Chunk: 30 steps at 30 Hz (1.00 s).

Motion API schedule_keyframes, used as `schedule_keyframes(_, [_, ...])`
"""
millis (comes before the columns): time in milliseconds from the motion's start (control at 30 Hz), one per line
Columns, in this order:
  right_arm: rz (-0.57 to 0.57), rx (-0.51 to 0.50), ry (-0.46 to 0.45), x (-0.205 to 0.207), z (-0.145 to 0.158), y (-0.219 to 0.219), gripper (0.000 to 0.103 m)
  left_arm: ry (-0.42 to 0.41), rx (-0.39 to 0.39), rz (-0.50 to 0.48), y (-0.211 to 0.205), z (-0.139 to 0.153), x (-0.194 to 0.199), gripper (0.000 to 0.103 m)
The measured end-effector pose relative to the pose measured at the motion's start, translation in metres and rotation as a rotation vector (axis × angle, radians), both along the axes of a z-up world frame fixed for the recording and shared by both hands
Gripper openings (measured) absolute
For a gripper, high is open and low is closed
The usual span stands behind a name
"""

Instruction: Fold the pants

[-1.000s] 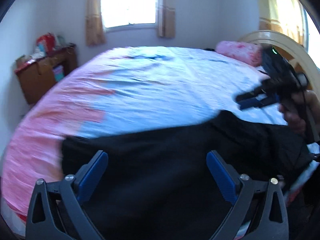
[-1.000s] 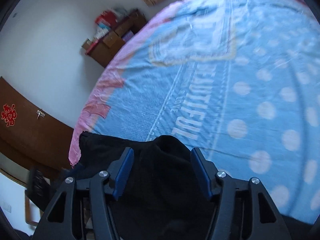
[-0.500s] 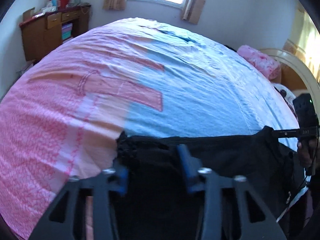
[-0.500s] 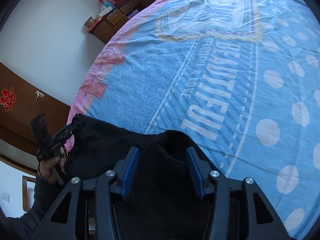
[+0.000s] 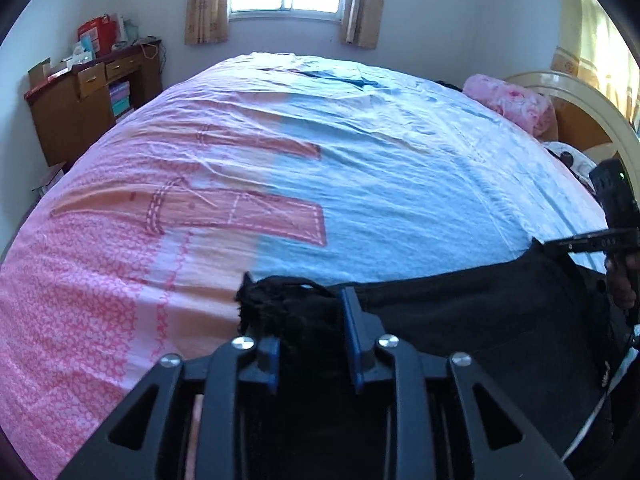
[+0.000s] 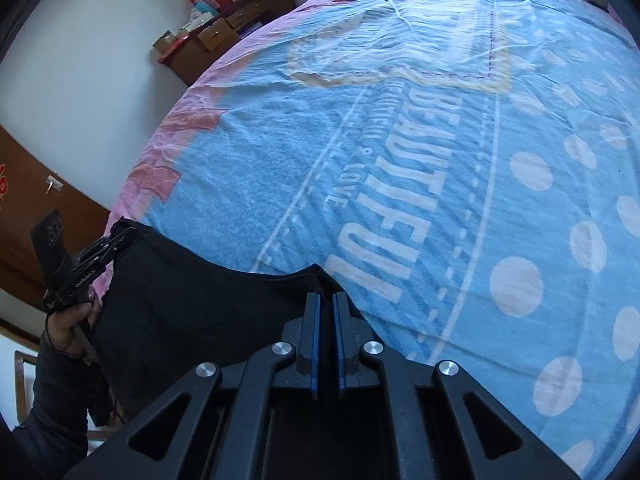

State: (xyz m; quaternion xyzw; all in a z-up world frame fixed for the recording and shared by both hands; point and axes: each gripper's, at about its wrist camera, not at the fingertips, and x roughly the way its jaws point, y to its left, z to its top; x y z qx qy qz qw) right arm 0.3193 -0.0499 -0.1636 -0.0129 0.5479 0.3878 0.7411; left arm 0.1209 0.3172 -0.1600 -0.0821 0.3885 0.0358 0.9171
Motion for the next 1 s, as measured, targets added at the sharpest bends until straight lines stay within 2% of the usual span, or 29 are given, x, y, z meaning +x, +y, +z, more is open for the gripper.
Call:
schedule_keyframes(33, [-0.015, -0.018, -0.022, -0.002, 0.005, -0.003, 0.011, 0.006, 0.012, 0.002, -0.002, 0.004, -0.003, 0.04])
schedule_keyframes(67, [-0.023, -0.023, -0.045, -0.004, 0.01, -0.005, 0.027, 0.004, 0.031, 0.01, -0.004, 0.008, -0.008, 0.053])
schedule_keyframes(100, [-0.031, -0.026, -0.07, -0.007, 0.016, -0.008, 0.037, -0.003, 0.054, 0.023, -0.006, 0.012, -0.012, 0.064])
schedule_keyframes(133, [-0.04, -0.032, -0.107, -0.013, 0.026, -0.012, 0.049, -0.025, 0.092, 0.048, -0.009, 0.018, -0.02, 0.084])
schedule_keyframes(167, [-0.041, -0.031, -0.132, -0.019, 0.033, -0.014, 0.049, -0.057, 0.125, 0.069, -0.01, 0.023, -0.026, 0.096])
schedule_keyframes(200, [-0.032, -0.023, -0.154, -0.028, 0.04, -0.016, 0.049, -0.084, 0.145, 0.077, -0.011, 0.028, -0.035, 0.099])
schedule_keyframes(300, [0.012, -0.014, -0.212, -0.062, 0.058, -0.014, 0.05, -0.081, 0.137, 0.082, -0.008, 0.029, -0.047, 0.1])
schedule_keyframes(433, [0.135, 0.026, -0.199, -0.112, 0.059, -0.003, 0.05, -0.02, 0.022, 0.061, -0.006, 0.005, -0.058, 0.098])
schedule_keyframes(500, [0.217, 0.035, -0.173, -0.141, 0.048, 0.006, 0.05, 0.003, 0.013, 0.062, -0.008, -0.008, -0.059, 0.096])
schedule_keyframes(533, [0.241, 0.034, -0.15, -0.152, 0.038, 0.009, 0.05, 0.022, -0.006, 0.056, -0.006, -0.018, -0.058, 0.09])
schedule_keyframes(600, [0.26, -0.009, -0.113, -0.166, 0.014, 0.014, 0.05, 0.04, -0.074, 0.06, -0.002, -0.031, -0.057, 0.089])
schedule_keyframes(633, [0.26, -0.034, -0.108, -0.169, 0.004, 0.016, 0.05, 0.016, -0.111, 0.066, 0.003, -0.034, -0.06, 0.089])
schedule_keyframes(700, [0.247, -0.03, -0.134, -0.173, -0.008, 0.014, 0.05, 0.009, -0.117, 0.056, 0.003, -0.035, -0.062, 0.089])
schedule_keyframes(900, [0.176, 0.038, -0.137, -0.171, 0.005, -0.004, 0.05, 0.035, -0.131, 0.027, -0.003, -0.036, -0.056, 0.088])
schedule_keyframes(967, [0.175, 0.007, -0.12, -0.169, -0.005, 0.0, 0.05, 0.043, -0.075, 0.031, -0.014, -0.036, -0.052, 0.087])
schedule_keyframes(1000, [0.182, 0.002, -0.121, -0.168, -0.011, 0.003, 0.05, 0.045, -0.056, 0.029, -0.017, -0.035, -0.051, 0.082])
